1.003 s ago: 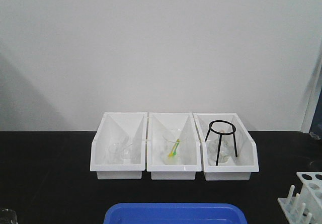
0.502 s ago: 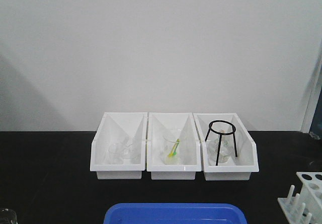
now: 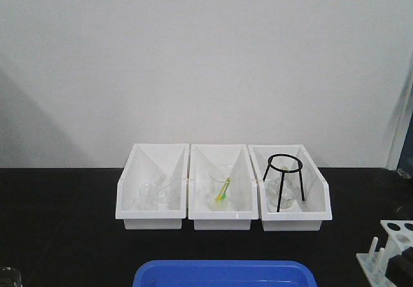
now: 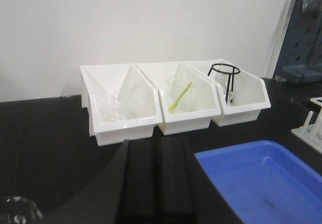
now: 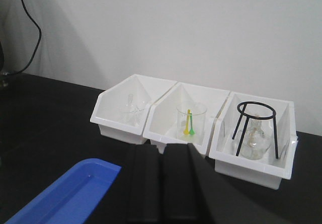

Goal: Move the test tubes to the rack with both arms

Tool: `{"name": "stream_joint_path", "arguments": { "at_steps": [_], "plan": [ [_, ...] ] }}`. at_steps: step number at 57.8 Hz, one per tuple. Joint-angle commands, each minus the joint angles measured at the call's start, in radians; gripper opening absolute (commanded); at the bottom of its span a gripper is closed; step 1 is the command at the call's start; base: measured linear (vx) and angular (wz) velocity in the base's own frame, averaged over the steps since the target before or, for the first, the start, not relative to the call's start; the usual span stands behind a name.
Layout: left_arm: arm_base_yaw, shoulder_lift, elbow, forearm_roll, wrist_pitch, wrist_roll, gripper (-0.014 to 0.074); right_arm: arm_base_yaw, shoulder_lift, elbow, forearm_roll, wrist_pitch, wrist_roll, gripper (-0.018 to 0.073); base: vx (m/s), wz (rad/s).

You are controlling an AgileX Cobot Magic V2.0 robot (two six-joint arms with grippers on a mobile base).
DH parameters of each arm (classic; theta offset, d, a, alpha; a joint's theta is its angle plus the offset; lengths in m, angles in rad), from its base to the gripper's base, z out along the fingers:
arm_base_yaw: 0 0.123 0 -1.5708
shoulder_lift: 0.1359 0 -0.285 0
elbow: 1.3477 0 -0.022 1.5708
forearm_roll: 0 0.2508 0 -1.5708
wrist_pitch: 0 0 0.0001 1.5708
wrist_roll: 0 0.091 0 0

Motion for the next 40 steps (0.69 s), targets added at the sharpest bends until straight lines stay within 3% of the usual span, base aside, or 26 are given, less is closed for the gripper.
{"name": "stream_joint_path", "arguments": {
  "at_steps": [1,40],
  "plan": [
    [0.002,0.010,-0.026,0.001,-0.153,-0.006,-0.0017,0.001,0.019,-0.030,-0.015,-0.080,-0.011,-0.0008,0.00,0.00],
    [0.002,0.010,-0.026,0.001,-0.163,-0.005,-0.0014,0.001,0.018,-0.030,-0.007,-0.082,-0.003,-0.0008,0.00,0.00]
  ]
}}
